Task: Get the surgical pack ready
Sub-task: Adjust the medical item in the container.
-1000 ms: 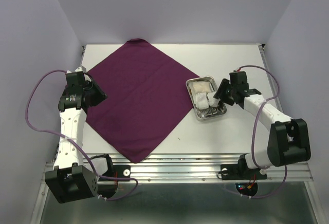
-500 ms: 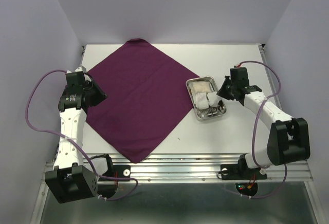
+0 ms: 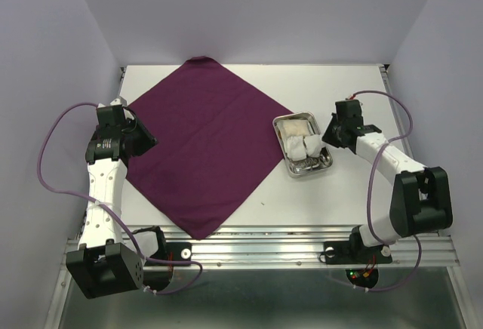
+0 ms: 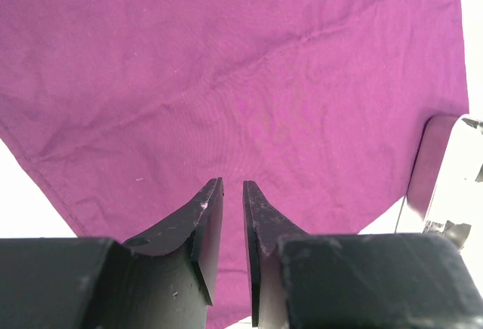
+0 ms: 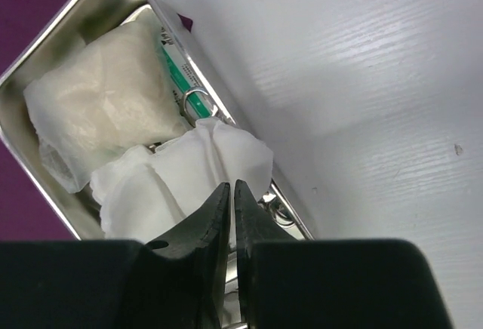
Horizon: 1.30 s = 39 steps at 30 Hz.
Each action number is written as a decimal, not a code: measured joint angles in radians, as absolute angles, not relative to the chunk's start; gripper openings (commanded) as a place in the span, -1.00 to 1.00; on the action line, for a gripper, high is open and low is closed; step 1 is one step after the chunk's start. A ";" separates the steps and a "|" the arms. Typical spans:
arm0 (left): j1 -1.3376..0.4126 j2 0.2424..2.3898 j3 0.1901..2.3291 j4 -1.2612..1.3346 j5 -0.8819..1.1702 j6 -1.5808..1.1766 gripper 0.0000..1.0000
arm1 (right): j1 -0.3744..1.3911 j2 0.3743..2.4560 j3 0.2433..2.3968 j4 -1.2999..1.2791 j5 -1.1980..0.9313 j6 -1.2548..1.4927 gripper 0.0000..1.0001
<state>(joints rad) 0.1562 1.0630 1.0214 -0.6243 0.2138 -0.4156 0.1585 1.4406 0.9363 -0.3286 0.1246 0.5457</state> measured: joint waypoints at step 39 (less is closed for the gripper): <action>0.156 1.070 1.021 -0.617 0.214 -0.420 -0.43 | 0.159 1.470 1.074 -0.336 0.049 0.501 -0.12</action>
